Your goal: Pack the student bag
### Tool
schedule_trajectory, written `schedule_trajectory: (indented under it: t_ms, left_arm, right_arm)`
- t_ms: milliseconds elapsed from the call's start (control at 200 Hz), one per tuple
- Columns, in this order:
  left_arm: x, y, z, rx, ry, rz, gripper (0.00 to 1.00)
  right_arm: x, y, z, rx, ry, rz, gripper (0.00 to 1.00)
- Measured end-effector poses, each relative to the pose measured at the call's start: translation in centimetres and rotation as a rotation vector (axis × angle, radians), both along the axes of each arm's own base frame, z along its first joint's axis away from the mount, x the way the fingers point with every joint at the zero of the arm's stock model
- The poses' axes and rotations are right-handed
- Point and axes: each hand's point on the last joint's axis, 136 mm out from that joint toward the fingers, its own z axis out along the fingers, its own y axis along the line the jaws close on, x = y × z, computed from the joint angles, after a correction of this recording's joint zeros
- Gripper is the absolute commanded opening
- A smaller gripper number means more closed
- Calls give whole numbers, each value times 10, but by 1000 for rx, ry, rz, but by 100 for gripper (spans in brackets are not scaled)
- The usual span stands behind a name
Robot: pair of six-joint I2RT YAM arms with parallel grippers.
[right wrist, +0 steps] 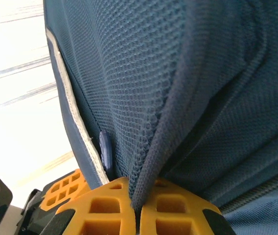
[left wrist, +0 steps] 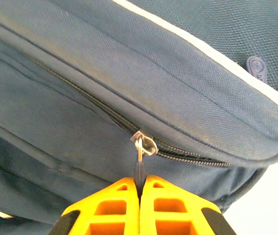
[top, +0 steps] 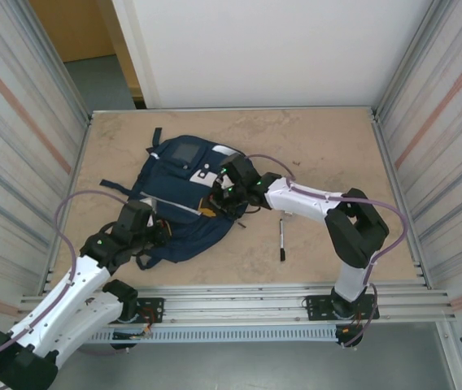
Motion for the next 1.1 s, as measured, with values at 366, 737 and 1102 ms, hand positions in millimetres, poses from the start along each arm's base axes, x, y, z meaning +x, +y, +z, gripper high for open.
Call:
schedule_trajectory:
  t_ms: [366,737,1102]
  left_arm:
    - [16,-37,16,-102,-105,-113,0]
    - [17,-46,3,-54,-84,-196,44]
    - [41,-70,5,30,-70,-328,62]
  right_arm:
    - [49,-44,-33,43,124,13,0]
    - [83,-74,-35,42,93,-64,0]
    - [82,-72,-35,40,92,-56,0]
